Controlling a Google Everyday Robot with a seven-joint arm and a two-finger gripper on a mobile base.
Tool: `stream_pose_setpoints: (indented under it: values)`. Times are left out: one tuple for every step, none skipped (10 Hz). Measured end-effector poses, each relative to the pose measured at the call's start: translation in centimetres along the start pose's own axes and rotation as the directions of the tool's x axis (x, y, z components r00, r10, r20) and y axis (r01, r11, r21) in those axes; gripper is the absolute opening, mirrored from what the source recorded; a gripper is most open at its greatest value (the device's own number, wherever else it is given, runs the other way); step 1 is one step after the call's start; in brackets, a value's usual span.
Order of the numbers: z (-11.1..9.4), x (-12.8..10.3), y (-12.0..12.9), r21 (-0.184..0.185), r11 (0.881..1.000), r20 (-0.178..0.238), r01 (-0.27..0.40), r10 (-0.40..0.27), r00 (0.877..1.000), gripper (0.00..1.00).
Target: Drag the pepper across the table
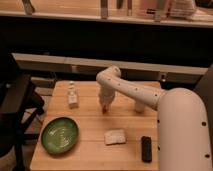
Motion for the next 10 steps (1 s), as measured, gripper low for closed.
stream_pose_setpoints:
  values:
    - [-0.2, 0.5, 1.2, 0.006, 1.0, 0.002, -0.008, 0.008, 1.0, 0.0]
    - [-0.3, 1.0, 2.3, 0.01, 1.0, 0.003, -0.015, 0.015, 1.0, 0.0]
    - [-0.5, 1.5, 3.5, 0.014, 1.0, 0.004, -0.026, 0.026, 1.0, 0.0]
    - [-0.5, 1.5, 4.0, 0.02, 0.999, 0.006, -0.033, 0.033, 0.999, 0.0]
    - [-0.5, 1.2, 4.2, 0.022, 0.999, 0.008, -0.038, 0.038, 0.999, 0.0]
    - [-0.5, 1.2, 5.1, 0.025, 0.998, 0.009, -0.052, 0.052, 0.999, 0.0]
    - [-0.6, 1.4, 5.7, 0.027, 0.998, 0.007, -0.063, 0.063, 0.998, 0.0]
    - [-0.6, 1.5, 6.0, 0.026, 0.997, 0.007, -0.067, 0.067, 0.998, 0.0]
    - [-0.6, 1.4, 6.0, 0.025, 0.998, 0.007, -0.064, 0.063, 0.998, 0.0]
    - [-0.7, 1.7, 6.5, 0.026, 0.997, 0.006, -0.066, 0.066, 0.998, 0.0]
